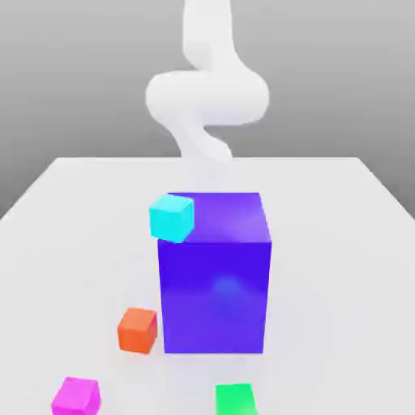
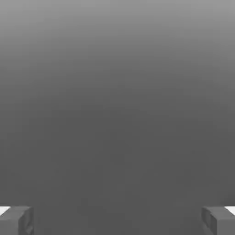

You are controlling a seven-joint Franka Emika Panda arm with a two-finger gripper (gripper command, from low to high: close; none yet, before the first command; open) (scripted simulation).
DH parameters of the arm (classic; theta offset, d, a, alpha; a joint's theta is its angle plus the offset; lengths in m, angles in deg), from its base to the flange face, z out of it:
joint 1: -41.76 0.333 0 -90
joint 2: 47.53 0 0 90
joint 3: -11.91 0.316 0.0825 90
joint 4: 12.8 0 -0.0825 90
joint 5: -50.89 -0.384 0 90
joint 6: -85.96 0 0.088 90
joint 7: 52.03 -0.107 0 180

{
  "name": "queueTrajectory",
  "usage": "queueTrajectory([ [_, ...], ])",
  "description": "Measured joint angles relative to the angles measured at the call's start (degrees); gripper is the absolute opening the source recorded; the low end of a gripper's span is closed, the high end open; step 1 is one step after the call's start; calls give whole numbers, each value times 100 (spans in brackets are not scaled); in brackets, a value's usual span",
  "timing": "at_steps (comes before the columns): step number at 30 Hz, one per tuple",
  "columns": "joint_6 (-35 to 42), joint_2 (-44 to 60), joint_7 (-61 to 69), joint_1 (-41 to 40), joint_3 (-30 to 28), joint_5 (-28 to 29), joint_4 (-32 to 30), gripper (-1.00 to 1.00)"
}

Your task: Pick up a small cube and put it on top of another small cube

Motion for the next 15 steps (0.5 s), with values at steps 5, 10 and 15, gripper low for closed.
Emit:
queueTrajectory([
  [5, -325, 1069, 292, 26, -326, -126, -5, 0],
  [10, -639, 2106, 615, 20, -629, -304, -11, 0],
  [15, -950, 3147, 973, -42, -877, -532, -15, 0],
])
